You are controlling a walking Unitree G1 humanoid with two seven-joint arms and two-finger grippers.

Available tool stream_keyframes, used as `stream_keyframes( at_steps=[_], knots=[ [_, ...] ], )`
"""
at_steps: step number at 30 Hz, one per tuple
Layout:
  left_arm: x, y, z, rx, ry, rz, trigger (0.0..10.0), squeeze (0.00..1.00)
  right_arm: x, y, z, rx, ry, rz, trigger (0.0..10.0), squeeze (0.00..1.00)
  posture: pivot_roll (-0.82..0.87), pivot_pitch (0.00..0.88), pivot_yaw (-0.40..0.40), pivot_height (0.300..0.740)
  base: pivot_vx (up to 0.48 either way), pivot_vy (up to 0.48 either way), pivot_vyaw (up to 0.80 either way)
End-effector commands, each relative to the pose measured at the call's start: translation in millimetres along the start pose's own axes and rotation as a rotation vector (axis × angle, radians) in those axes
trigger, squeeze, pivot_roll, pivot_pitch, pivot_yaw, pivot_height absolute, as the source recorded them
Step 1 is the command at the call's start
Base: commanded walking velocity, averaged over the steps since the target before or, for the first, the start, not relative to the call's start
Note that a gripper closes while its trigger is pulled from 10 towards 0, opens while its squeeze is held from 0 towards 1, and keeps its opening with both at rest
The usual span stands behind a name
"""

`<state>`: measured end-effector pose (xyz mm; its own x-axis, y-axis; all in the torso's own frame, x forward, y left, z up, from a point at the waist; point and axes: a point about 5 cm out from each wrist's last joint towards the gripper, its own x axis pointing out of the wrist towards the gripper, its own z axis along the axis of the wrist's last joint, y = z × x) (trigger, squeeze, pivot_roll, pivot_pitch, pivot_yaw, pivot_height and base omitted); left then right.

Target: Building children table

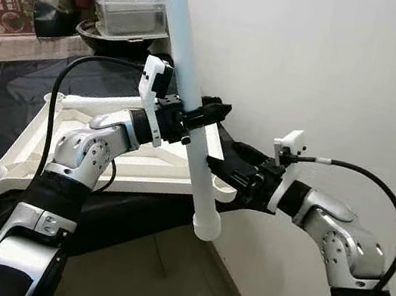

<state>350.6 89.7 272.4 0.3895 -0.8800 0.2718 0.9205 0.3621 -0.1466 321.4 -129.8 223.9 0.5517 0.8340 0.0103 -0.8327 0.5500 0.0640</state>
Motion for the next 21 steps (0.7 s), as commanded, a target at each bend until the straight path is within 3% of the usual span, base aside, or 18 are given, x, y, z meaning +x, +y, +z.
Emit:
stream_keyframes(
  at_steps=[1, 5, 6, 8, 9, 11, 12, 21],
  knots=[
    [13.3, -9.9, 4, 0.025, -0.004, -0.081, 10.0, 0.00, 10.1, 8.8, -4, 0.005, 0.034, 0.055, 10.0, 0.00, -0.02, 0.000, 0.057, 0.740, 0.000, 0.000, 0.00],
    [16.5, -8.1, 2, 0.039, 0.002, -0.082, 10.0, 0.00, 13.7, 15.8, -7, 0.013, 0.040, 0.100, 10.0, 0.00, -0.03, 0.000, 0.057, 0.740, 0.000, 0.000, 0.00],
    [17.4, -7.5, 1, 0.041, 0.003, -0.080, 10.0, 0.00, 14.4, 18.9, -8, 0.016, 0.040, 0.121, 10.0, 0.15, -0.03, 0.000, 0.059, 0.740, 0.000, 0.000, 0.00],
    [17.8, -7.2, 1, 0.042, 0.004, -0.079, 10.0, 0.00, 14.7, 20.9, -8, 0.016, 0.041, 0.135, 10.0, 0.15, -0.03, 0.000, 0.059, 0.740, 0.000, 0.000, 0.00],
    [19.0, -7.0, 1, 0.043, 0.002, -0.079, 10.0, 0.00, 15.2, 21.7, -9, 0.003, 0.049, 0.137, 10.0, 0.54, -0.03, 0.000, 0.054, 0.740, 0.000, 0.000, 0.00],
    [19.8, -6.9, 1, 0.043, 0.001, -0.079, 10.0, 0.00, 15.7, 22.1, -10, -0.007, 0.056, 0.137, 10.0, 0.54, -0.03, 0.000, 0.054, 0.740, 0.000, 0.000, 0.00],
    [20.9, -6.8, 1, 0.044, 0.000, -0.079, 10.0, 0.00, 16.7, 22.0, -11, -0.015, 0.062, 0.132, 10.0, 0.00, -0.03, 0.000, 0.054, 0.740, 0.000, 0.000, 0.00],
    [24.2, -7.8, 0, 0.051, -0.006, -0.087, 10.0, 0.00, 22.6, 17.5, -14, -0.019, 0.100, 0.095, 10.0, 0.00, -0.03, 0.000, 0.052, 0.740, 0.000, 0.000, 0.00]
  ],
)
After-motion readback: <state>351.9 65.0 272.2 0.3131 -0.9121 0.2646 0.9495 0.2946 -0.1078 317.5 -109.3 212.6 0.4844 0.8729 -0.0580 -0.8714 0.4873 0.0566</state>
